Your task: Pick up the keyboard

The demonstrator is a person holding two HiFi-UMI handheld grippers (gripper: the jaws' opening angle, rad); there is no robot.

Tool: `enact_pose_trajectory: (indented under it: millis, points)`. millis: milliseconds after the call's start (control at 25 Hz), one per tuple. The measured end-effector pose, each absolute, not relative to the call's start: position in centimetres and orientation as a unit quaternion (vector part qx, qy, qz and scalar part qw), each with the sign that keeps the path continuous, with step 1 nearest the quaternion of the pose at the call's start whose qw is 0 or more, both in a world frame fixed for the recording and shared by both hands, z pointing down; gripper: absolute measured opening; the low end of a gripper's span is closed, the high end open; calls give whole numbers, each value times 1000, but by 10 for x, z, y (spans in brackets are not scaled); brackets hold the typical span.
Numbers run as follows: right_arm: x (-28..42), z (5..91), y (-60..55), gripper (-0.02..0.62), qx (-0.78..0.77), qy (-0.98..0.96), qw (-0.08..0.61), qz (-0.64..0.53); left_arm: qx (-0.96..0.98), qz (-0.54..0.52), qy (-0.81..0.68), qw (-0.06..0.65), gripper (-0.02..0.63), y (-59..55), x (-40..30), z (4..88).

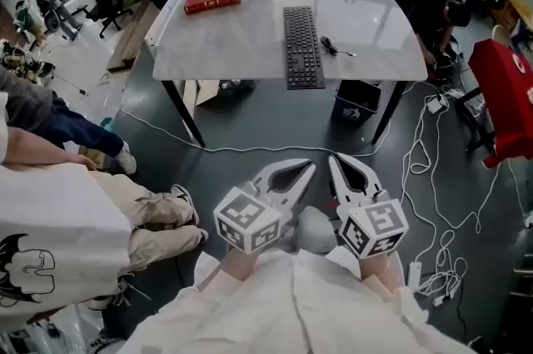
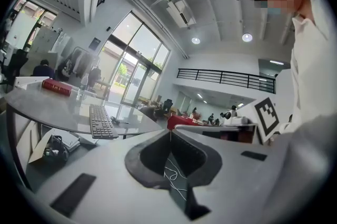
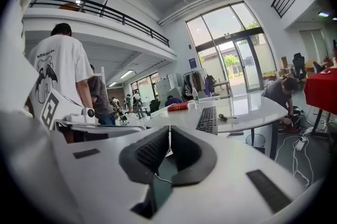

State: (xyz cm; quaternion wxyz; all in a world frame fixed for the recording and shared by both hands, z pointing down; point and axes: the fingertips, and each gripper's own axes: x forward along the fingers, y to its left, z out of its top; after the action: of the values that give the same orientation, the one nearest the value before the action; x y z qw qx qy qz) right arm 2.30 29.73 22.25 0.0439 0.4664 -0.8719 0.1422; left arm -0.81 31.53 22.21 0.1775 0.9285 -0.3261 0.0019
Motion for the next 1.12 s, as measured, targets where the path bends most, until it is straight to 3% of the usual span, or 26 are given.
enact_pose_trajectory:
  millis: [1120]
  points:
    - [20, 230, 69, 32, 412, -897, 76, 143, 911, -4, -367, 188, 15, 86, -3, 227]
